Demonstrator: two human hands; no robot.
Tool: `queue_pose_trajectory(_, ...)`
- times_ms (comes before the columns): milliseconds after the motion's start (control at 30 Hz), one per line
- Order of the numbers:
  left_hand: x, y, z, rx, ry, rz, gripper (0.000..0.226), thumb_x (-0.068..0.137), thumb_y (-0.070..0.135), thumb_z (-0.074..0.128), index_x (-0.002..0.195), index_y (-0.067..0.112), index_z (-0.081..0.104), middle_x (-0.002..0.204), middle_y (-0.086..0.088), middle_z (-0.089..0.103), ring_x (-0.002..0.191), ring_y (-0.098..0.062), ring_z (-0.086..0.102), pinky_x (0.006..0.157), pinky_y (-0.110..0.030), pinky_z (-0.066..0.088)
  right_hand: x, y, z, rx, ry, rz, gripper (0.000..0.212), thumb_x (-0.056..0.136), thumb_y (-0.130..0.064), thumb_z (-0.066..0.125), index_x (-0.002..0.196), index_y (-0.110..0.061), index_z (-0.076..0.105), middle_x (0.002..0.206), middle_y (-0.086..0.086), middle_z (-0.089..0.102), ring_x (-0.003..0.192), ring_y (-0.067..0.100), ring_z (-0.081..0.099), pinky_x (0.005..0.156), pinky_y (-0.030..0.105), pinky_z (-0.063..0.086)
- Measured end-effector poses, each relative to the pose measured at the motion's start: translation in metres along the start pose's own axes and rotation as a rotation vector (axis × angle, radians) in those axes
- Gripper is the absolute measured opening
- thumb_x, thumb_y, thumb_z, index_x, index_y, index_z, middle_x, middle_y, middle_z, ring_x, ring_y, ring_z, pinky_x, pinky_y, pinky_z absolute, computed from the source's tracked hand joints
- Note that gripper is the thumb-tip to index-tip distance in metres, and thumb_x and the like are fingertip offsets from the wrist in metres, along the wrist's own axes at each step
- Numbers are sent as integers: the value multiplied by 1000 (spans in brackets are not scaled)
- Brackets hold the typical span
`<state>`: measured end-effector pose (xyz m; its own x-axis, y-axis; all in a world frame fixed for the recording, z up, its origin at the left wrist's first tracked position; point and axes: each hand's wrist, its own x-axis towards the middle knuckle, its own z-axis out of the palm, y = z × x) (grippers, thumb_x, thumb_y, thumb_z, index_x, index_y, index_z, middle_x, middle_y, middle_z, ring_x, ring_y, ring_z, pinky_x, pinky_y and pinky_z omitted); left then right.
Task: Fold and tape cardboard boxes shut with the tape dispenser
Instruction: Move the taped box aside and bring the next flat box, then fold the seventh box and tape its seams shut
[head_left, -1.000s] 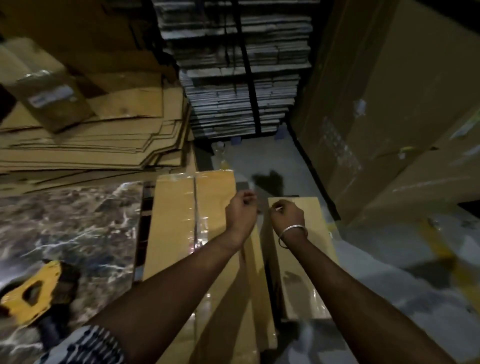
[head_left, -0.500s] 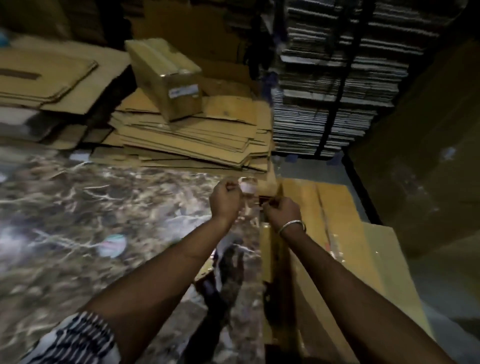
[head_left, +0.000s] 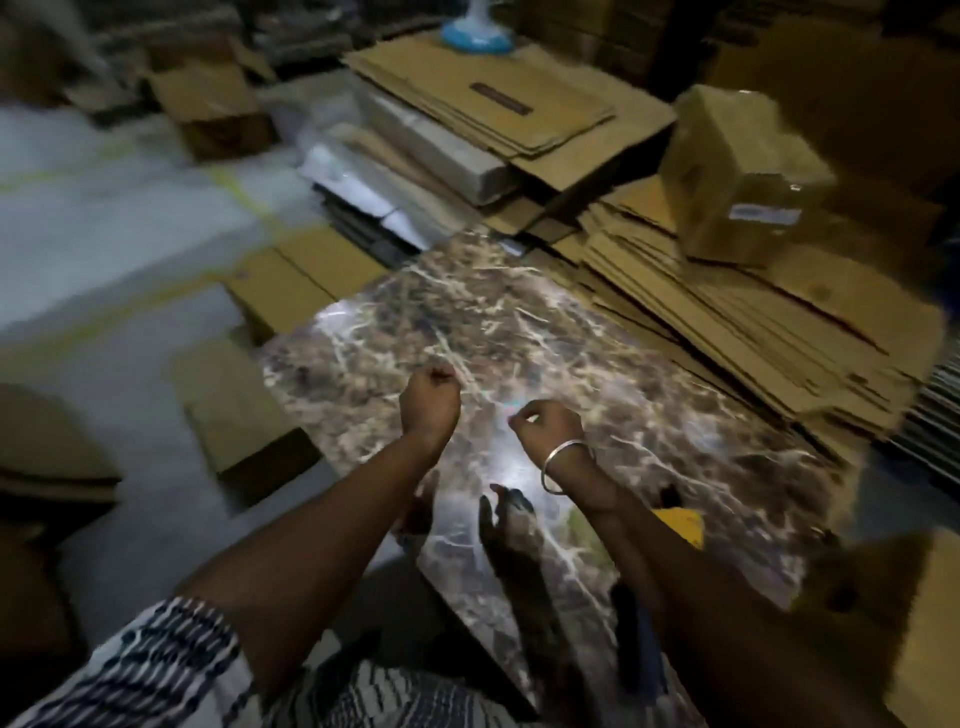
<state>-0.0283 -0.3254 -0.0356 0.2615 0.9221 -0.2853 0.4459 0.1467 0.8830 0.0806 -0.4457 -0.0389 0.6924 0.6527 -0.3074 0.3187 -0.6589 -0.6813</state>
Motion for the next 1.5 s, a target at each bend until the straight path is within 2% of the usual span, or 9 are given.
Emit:
queue_pose_trajectory(200,64,-48,-106,13,215,-103,14,95,15,55,102,12,66,101,-6,67,93,-29,59,76,-34,42,28,-91,88,-66,-178,-123,16,88,-23,65,89,-14,78,98,14,75,103,31,66,76,26,45)
queue_pose_trajectory(367,143,-84,-179,-43,276,-206,10,92,16,57,92,20,66,100,-9,69,93,-32,62,83,-39,53,78,-168,172,-113,-262,-146,10,85,-27,65,80,-23,72,94,8,75,97,29,67,74,24,45)
queue_pose_trajectory(567,256,-128,-283,-23,242,-304,21,96,16,53,110,17,68,107,-7,67,96,-29,61,81,-32,50,136,-266,288,-169,-353,-114,12,87,-27,64,84,-18,73,92,9,74,96,28,67,72,24,44)
queue_pose_trajectory(633,288,-137,-316,-7,242,-324,23,97,15,51,113,18,67,105,-3,65,91,-25,58,77,-31,47,151,-293,322,-185,-379,-111,17,87,-28,64,90,-15,74,93,13,74,98,32,68,76,29,50)
queue_pose_trajectory(733,325,-149,-354,-22,264,-350,21,99,9,48,111,14,65,86,5,57,73,-15,51,64,-27,40,169,-331,363,-213,-434,-123,26,89,-30,68,103,-10,75,105,18,74,104,34,66,77,28,45)
queue_pose_trajectory(833,355,-161,-381,-52,303,-401,19,98,5,47,106,15,62,79,9,50,66,-12,47,52,-19,35,189,-358,402,-223,-505,-111,24,89,-26,69,98,-5,75,98,20,74,97,33,69,79,32,51)
queue_pose_trajectory(1000,408,-197,-412,-67,327,-497,21,97,13,52,111,16,66,101,-4,64,72,-13,52,57,-21,36,239,-383,468,-263,-593,-89,22,90,-29,66,89,-8,73,81,13,70,80,29,67,78,38,55)
queue_pose_trajectory(1267,497,-282,-423,-5,337,-593,22,99,14,54,114,8,69,122,-12,67,111,-30,60,94,-31,45,354,-377,587,-370,-684,30,39,92,-33,64,121,-6,70,122,14,68,111,32,63,87,32,49)
queue_pose_trajectory(1500,596,-415,-391,15,184,-686,41,93,17,67,131,5,55,134,-14,58,118,-31,56,96,-33,47,449,-314,711,-461,-668,124,53,94,-32,64,138,-4,55,138,18,57,123,38,56,98,44,50)
